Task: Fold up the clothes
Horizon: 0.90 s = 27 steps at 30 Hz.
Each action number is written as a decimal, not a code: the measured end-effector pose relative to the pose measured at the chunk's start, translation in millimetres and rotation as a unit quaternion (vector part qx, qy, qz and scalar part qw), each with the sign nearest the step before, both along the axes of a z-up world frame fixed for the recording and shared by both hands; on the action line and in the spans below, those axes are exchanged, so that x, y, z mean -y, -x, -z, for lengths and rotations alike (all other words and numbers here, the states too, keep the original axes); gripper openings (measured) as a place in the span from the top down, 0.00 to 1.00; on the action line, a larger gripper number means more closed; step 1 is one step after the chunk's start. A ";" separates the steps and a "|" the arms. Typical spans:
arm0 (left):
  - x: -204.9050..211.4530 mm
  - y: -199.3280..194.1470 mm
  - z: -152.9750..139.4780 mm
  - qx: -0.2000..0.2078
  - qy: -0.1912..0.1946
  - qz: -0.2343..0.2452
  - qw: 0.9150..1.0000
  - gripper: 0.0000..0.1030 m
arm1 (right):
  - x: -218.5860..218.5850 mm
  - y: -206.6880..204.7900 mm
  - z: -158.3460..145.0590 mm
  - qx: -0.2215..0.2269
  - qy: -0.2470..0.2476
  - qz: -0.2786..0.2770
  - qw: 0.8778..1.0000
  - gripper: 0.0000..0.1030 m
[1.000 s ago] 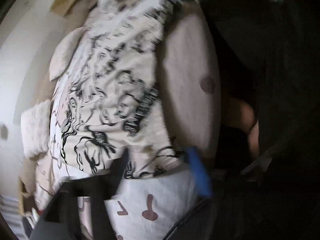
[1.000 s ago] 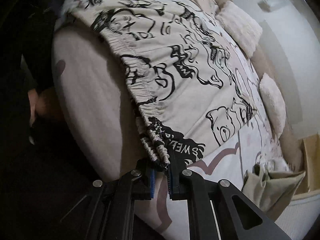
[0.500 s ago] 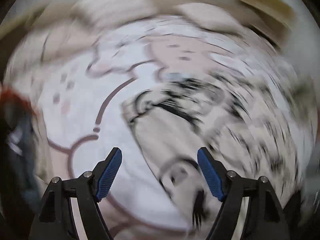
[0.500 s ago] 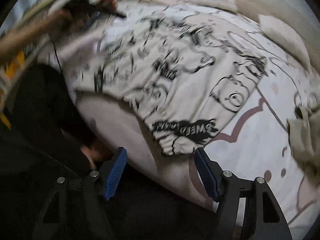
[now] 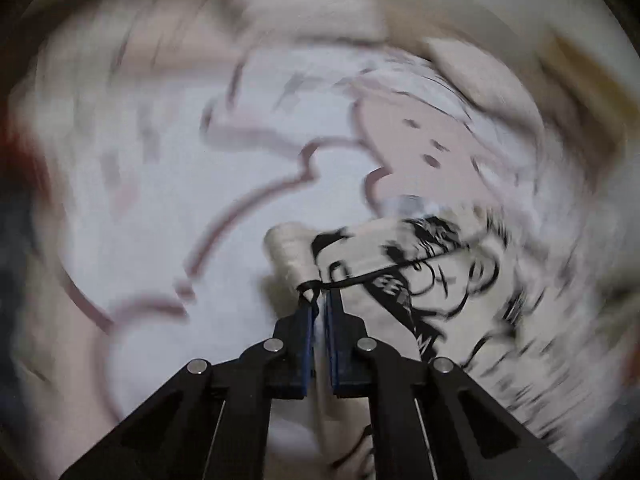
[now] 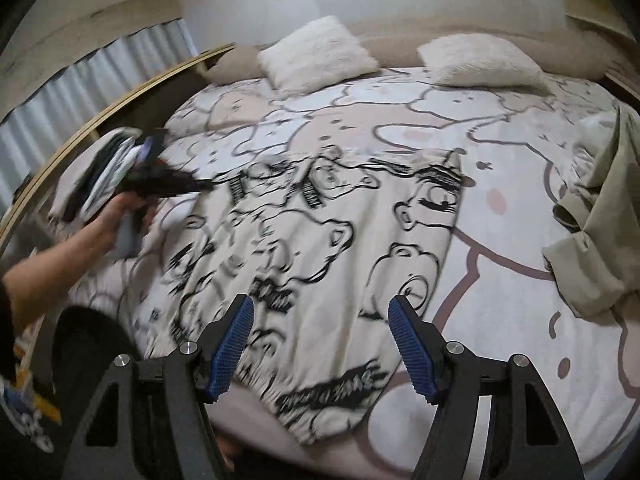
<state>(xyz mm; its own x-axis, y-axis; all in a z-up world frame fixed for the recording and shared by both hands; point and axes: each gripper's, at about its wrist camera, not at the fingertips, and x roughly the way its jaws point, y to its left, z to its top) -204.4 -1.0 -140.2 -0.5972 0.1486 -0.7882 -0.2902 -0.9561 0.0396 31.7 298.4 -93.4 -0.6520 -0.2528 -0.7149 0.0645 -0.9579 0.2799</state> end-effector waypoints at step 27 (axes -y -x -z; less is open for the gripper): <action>-103.6 -65.1 9.9 -0.050 0.184 0.161 0.968 0.42 | -56.4 22.1 84.5 0.010 0.011 0.146 0.989 0.23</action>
